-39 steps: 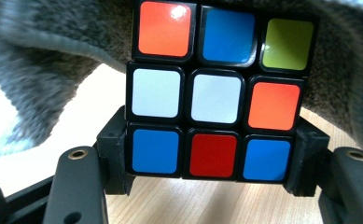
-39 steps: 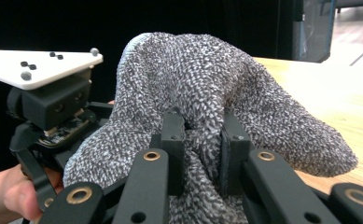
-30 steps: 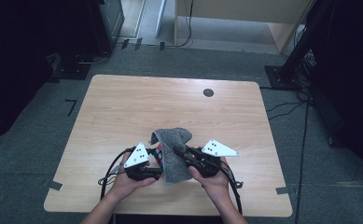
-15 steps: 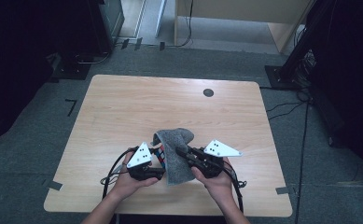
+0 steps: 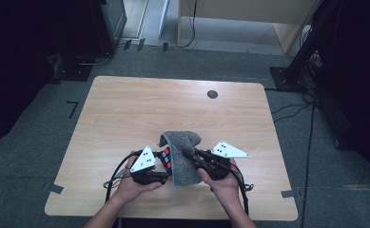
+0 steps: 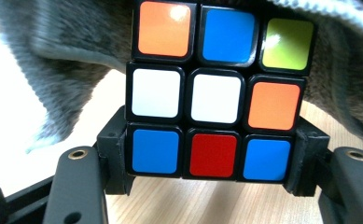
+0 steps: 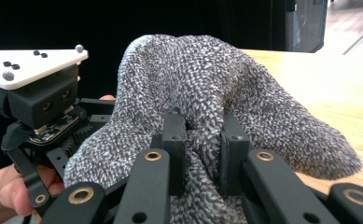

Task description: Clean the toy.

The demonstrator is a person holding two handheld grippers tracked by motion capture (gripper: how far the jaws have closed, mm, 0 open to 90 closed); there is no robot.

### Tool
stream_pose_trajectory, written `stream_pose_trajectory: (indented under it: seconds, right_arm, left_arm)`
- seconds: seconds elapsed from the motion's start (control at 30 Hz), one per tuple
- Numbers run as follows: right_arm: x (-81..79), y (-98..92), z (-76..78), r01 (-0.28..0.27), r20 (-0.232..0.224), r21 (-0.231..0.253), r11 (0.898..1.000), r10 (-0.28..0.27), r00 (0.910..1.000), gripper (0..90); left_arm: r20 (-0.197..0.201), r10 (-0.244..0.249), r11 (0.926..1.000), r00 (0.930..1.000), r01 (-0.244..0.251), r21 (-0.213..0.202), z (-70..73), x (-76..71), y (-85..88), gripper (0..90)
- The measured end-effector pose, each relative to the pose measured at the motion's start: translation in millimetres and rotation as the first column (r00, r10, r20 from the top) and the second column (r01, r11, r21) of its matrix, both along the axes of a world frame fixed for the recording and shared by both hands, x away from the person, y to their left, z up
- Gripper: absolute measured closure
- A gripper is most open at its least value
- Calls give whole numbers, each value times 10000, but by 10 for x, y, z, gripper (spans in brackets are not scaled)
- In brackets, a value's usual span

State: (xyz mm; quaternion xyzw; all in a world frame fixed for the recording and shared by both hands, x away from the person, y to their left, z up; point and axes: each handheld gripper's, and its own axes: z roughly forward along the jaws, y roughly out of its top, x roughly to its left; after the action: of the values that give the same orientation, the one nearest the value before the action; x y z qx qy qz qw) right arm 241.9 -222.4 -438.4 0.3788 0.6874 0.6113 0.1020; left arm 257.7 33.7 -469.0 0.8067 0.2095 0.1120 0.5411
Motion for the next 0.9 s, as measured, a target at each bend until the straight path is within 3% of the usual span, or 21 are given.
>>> stream_pose_trajectory:
  seconds: [0.1, 0.23, 0.47, 0.63, 0.77, 0.9]
  right_arm:
    - [-15, 72, 30, -224, 104, 120, 9997, 223, 9997, 774]
    - [-77, 167, 90, -687, 284, -28, 9976, 687, 9972, 774]
    - [5, 98, 0, -78, -24, -413, 9991, 77, 10000, 775]
    - [-40, 153, 68, -473, -117, 46, 9989, 473, 9988, 772]
    - [-41, 221, 98, -611, 54, -160, 9980, 612, 9981, 772]
    - [4, 194, 56, -268, 15, -365, 9990, 268, 9996, 772]
  left_arm:
    - [-108, -81, 9999, 9999, 82, 63, -8, -7, -4, 342]
    - [137, -247, 9990, 9996, 242, 377, -19, -52, -52, 342]
    - [62, -25, 9994, 10000, 23, 344, -26, -19, 0, 341]
    - [118, -185, 9991, 9998, 180, 386, -29, -70, -29, 342]
    - [169, -25, 9994, 9999, 19, 337, -10, -85, 27, 342]
    - [172, 170, 9994, 9997, -175, 286, 7, -69, 77, 342]
